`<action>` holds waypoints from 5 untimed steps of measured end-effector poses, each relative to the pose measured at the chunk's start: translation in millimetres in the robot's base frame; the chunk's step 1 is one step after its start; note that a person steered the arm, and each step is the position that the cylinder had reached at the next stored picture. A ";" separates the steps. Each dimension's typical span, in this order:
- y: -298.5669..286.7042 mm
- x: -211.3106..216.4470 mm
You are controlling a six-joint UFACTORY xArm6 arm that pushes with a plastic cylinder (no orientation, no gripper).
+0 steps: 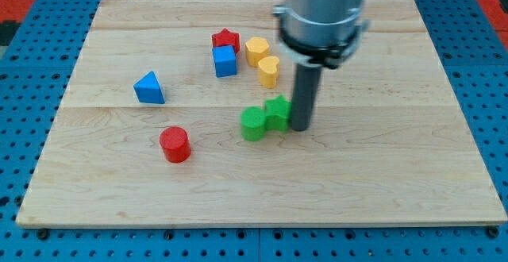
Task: Place the green star vertical to the green circle
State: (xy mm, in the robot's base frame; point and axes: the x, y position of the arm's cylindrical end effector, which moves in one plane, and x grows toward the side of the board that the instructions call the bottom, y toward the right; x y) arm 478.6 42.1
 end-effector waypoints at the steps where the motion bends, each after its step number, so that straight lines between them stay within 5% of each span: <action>1: -0.5 18.9; 5: -60.8 -27.7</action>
State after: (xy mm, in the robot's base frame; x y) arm 450.8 -18.7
